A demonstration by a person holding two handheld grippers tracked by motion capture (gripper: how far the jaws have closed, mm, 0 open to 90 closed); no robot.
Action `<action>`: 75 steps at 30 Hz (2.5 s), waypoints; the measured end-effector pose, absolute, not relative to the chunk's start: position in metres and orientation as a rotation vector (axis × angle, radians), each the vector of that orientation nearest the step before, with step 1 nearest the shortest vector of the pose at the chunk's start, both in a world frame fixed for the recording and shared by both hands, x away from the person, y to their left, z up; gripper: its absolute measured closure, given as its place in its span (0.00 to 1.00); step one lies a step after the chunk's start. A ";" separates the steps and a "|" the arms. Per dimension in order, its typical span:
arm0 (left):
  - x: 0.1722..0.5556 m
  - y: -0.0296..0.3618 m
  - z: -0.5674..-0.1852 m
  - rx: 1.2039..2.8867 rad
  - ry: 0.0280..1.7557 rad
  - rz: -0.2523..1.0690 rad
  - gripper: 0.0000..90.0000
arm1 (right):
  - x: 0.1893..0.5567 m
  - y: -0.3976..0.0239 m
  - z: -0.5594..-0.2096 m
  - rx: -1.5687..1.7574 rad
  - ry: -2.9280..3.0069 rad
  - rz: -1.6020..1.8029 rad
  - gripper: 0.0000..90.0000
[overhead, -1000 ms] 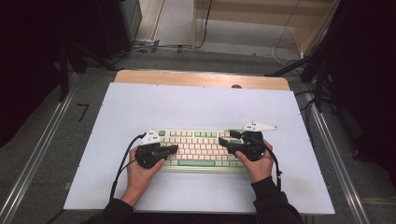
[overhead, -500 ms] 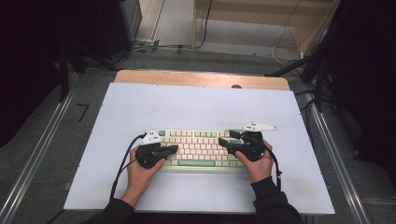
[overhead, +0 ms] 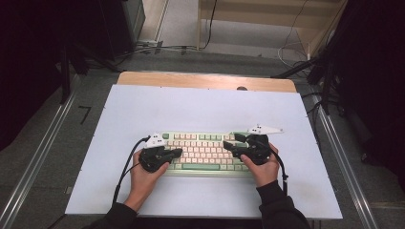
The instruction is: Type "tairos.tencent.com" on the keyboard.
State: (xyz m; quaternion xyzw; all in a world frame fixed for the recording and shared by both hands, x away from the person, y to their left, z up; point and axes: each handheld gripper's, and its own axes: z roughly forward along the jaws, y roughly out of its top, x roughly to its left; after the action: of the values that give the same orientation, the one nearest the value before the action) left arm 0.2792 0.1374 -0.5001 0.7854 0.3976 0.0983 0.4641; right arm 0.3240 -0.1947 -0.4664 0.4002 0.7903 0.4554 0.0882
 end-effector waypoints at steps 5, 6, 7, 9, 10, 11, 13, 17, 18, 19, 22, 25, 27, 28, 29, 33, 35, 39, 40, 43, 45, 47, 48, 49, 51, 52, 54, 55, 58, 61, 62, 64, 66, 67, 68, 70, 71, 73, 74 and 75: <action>0.280 0.137 -0.501 1.933 0.979 0.227 1.00 | 0.324 -0.194 -0.467 1.186 2.357 1.352 0.40; 0.279 0.138 -0.499 1.916 0.969 0.226 1.00 | 0.324 -0.194 -0.467 1.185 2.356 1.352 0.40; 0.278 0.140 -0.496 1.895 0.957 0.224 1.00 | 0.324 -0.195 -0.467 1.184 2.357 1.353 0.40; 0.275 0.145 -0.490 1.830 0.942 0.222 0.94 | 0.323 -0.195 -0.466 1.188 2.351 1.355 0.40; 0.274 0.149 -0.487 1.803 0.931 0.220 0.91 | 0.324 -0.195 -0.466 1.190 2.351 1.354 0.40; 0.274 0.150 -0.486 1.788 0.928 0.225 0.87 | 0.324 -0.196 -0.466 1.191 2.352 1.354 0.40; 0.273 0.154 -0.483 1.752 0.929 0.231 0.79 | 0.324 -0.196 -0.466 1.189 2.351 1.355 0.40; 0.272 0.160 -0.482 1.710 0.944 0.230 0.65 | 0.323 -0.195 -0.466 1.183 2.352 1.356 0.40; 0.272 0.162 -0.482 1.703 0.946 0.231 0.63 | 0.323 -0.195 -0.466 1.183 2.352 1.356 0.40; 0.271 0.163 -0.482 1.697 0.950 0.232 0.61 | 0.323 -0.195 -0.466 1.182 2.352 1.355 0.40; 0.270 0.168 -0.481 1.673 0.970 0.249 0.55 | 0.323 -0.196 -0.466 1.183 2.353 1.356 0.40; 0.268 0.176 -0.481 1.639 0.997 0.256 0.48 | 0.323 -0.196 -0.465 1.183 2.352 1.360 0.40; 0.267 0.181 -0.481 1.626 1.013 0.270 0.48 | 0.323 -0.196 -0.465 1.184 2.354 1.362 0.40; 0.266 0.184 -0.480 1.623 1.018 0.276 0.47 | 0.323 -0.196 -0.465 1.183 2.356 1.363 0.40; 0.266 0.186 -0.480 1.619 1.026 0.283 0.46 | 0.323 -0.196 -0.465 1.185 2.357 1.364 0.40; 0.265 0.194 -0.481 1.584 1.057 0.284 0.44 | 0.322 -0.197 -0.464 1.178 2.358 1.363 0.40; 0.265 0.197 -0.482 1.575 1.071 0.285 0.43 | 0.321 -0.197 -0.464 1.185 2.360 1.361 0.40; 0.264 0.200 -0.482 1.574 1.083 0.287 0.42 | 0.319 -0.198 -0.463 1.180 2.359 1.366 0.40; 0.264 0.200 -0.482 1.573 1.084 0.289 0.42 | 0.319 -0.199 -0.463 1.179 2.359 1.367 0.40; 0.264 0.199 -0.482 1.576 1.081 0.286 0.42 | 0.316 -0.201 -0.462 1.177 2.357 1.373 0.40; 0.264 0.199 -0.482 1.581 1.078 0.286 0.42 | 0.314 -0.202 -0.462 1.173 2.355 1.378 0.40; 0.263 0.199 -0.482 1.581 1.078 0.287 0.42 | 0.312 -0.203 -0.461 1.170 2.355 1.383 0.40; 0.263 0.199 -0.482 1.583 1.078 0.286 0.42 | 0.311 -0.204 -0.461 1.170 2.359 1.382 0.40; 0.263 0.199 -0.482 1.584 1.078 0.286 0.42 | 0.309 -0.204 -0.461 1.166 2.360 1.382 0.42; 0.263 0.198 -0.482 1.588 1.079 0.287 0.42 | 0.306 -0.204 -0.462 1.152 2.365 1.383 0.47; 0.263 0.198 -0.482 1.589 1.079 0.286 0.42 | 0.304 -0.204 -0.462 1.147 2.370 1.382 0.54; 0.263 0.198 -0.482 1.590 1.078 0.283 0.42 | 0.299 -0.203 -0.462 1.126 2.384 1.386 0.70; 0.263 0.197 -0.483 1.591 1.077 0.282 0.42 | 0.297 -0.203 -0.462 1.122 2.387 1.387 0.77; 0.264 0.197 -0.483 1.595 1.075 0.279 0.42 | 0.291 -0.200 -0.463 1.094 2.402 1.374 0.93; 0.264 0.196 -0.483 1.603 1.077 0.275 0.42 | 0.289 -0.195 -0.465 1.066 2.420 1.341 0.98; 0.264 0.196 -0.483 1.604 1.076 0.274 0.43 | 0.289 -0.193 -0.467 1.060 2.428 1.334 0.97; 0.264 0.195 -0.484 1.603 1.075 0.272 0.43 | 0.288 -0.190 -0.469 1.048 2.437 1.307 0.97; 0.264 0.195 -0.484 1.604 1.074 0.270 0.43 | 0.288 -0.188 -0.471 1.050 2.458 1.291 0.97; 0.264 0.195 -0.484 1.605 1.074 0.271 0.43 | 0.288 -0.187 -0.472 1.047 2.463 1.288 0.97; 0.264 0.195 -0.484 1.605 1.075 0.270 0.43 | 0.289 -0.187 -0.473 1.049 2.474 1.291 0.98; 0.264 0.195 -0.484 1.606 1.074 0.270 0.43 | 0.289 -0.187 -0.473 1.051 2.490 1.296 0.98; 0.264 0.195 -0.484 1.607 1.074 0.269 0.43 | 0.290 -0.187 -0.473 1.054 2.492 1.295 0.98; 0.264 0.195 -0.484 1.608 1.074 0.269 0.43 | 0.290 -0.187 -0.474 1.056 2.506 1.291 0.98; 0.264 0.195 -0.484 1.611 1.074 0.269 0.43 | 0.290 -0.186 -0.475 1.057 2.511 1.285 0.98; 0.264 0.194 -0.484 1.613 1.073 0.267 0.43 | 0.291 -0.186 -0.476 1.059 2.517 1.280 0.98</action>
State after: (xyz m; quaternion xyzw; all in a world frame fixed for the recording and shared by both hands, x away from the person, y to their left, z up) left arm 0.2642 0.1945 -0.4844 0.6838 0.4550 0.1134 0.5590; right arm 0.2909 -0.1856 -0.4756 0.3505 0.8329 0.4237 0.0628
